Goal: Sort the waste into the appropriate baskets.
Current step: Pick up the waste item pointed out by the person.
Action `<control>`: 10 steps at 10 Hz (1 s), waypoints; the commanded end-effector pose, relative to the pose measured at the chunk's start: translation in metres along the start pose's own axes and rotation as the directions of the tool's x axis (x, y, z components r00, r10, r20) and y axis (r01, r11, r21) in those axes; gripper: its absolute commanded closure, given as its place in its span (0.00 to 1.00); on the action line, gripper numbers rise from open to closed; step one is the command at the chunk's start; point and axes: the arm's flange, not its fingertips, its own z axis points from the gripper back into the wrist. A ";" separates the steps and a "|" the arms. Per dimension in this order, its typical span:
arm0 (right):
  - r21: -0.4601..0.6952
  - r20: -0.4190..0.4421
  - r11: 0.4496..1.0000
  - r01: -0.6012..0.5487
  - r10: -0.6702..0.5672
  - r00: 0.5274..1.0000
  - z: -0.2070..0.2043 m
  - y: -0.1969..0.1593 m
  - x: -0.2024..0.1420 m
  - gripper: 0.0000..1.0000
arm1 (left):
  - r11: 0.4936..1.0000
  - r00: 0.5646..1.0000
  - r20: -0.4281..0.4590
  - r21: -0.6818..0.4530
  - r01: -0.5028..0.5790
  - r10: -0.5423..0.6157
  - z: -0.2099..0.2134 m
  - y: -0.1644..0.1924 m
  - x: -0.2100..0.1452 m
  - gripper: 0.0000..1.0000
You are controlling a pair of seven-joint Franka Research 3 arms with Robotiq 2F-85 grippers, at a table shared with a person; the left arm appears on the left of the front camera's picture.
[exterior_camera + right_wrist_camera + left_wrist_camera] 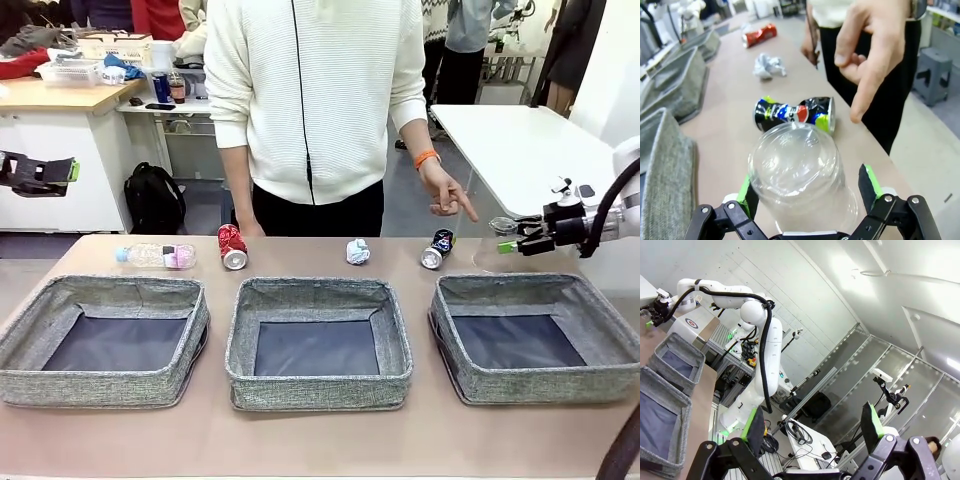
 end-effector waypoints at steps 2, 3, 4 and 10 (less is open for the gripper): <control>-0.016 0.027 1.000 0.005 -0.005 1.000 -0.012 0.005 -0.001 0.00 | 1.000 1.000 -0.013 -0.011 0.024 -0.024 0.000 -0.001 -0.003 0.00; -0.017 0.028 1.000 0.005 -0.005 1.000 -0.010 0.005 -0.002 0.00 | 1.000 1.000 -0.013 -0.011 0.024 -0.024 0.000 -0.001 -0.003 0.00; -0.020 0.016 1.000 0.007 -0.007 1.000 -0.009 0.006 0.000 0.00 | 1.000 1.000 -0.013 -0.011 0.024 -0.024 0.000 -0.001 -0.003 0.00; -0.018 -0.001 0.998 0.056 -0.056 0.998 -0.005 0.002 0.001 1.00 | 1.000 1.000 -0.013 -0.011 0.024 -0.024 0.000 -0.001 -0.003 0.00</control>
